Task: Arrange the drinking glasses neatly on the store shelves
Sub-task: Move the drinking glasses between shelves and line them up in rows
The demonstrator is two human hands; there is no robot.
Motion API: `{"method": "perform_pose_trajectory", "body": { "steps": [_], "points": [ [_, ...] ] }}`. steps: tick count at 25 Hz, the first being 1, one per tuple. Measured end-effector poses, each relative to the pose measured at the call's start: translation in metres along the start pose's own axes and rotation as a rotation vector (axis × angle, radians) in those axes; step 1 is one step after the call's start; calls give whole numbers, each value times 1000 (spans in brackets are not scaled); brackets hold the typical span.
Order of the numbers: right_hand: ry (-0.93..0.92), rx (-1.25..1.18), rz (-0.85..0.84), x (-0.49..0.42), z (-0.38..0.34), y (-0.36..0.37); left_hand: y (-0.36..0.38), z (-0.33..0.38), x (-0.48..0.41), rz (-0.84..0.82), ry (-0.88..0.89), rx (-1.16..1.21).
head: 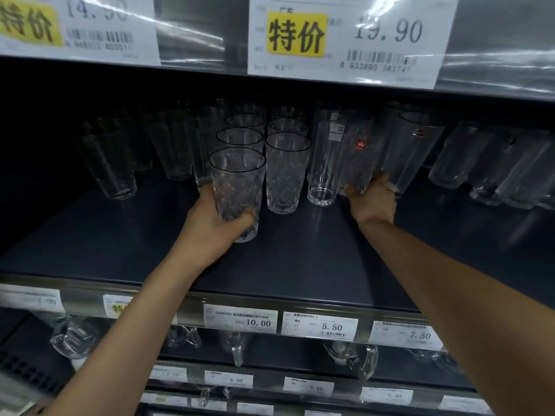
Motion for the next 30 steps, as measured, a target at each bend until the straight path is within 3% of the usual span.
{"method": "perform_pose_trajectory", "body": {
  "steps": [30],
  "points": [
    [-4,109,69,-13,9,2,-2,-7,-3,10,-45,-18]
  ]
}}
Point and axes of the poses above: each hand's wrist, its own x-axis away from the middle knuckle, its own y-axis out of the palm, z = x × y, the point moved 6 cm from there along -x, towards the middle knuckle, and after that the axes turned 6 degrees about -x, right-handed, at the moved point
